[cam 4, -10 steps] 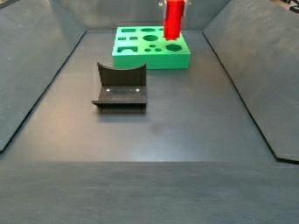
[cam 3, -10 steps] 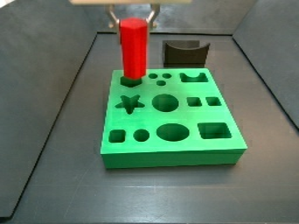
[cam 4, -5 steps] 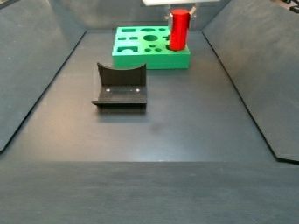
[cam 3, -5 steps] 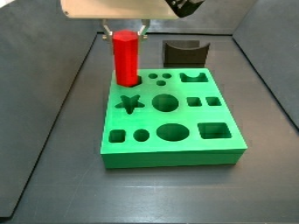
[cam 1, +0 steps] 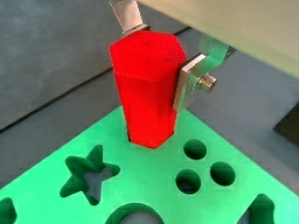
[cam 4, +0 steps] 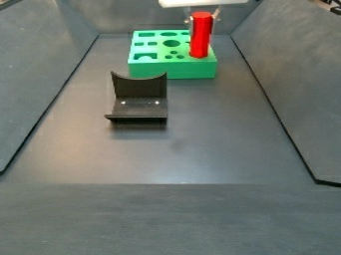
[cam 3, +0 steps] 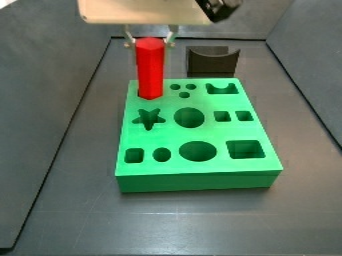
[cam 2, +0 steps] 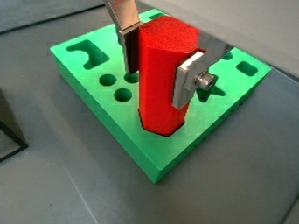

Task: Insert the hexagon object.

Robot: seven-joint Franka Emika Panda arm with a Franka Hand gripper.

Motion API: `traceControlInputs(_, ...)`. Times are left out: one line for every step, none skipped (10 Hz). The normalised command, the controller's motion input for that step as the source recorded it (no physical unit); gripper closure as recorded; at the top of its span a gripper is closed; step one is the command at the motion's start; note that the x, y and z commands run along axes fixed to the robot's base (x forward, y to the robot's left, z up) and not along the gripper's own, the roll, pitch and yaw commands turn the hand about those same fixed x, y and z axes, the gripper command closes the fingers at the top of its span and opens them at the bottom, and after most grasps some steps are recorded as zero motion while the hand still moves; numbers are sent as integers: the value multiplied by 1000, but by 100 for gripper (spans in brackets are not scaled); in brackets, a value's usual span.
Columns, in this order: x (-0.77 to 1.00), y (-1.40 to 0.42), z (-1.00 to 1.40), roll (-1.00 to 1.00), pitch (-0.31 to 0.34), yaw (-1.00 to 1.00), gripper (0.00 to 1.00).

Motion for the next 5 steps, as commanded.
traceControlInputs(123,17,-1000,0,0,-83,100)
traceControlInputs(0,0,-1000,0,-10,-66,100)
traceControlInputs(0,0,-1000,0,-74,-14,100)
traceControlInputs(0,37,-557,-289,-60,-40,100)
traceControlInputs(9,-43,-89,0,0,0,100)
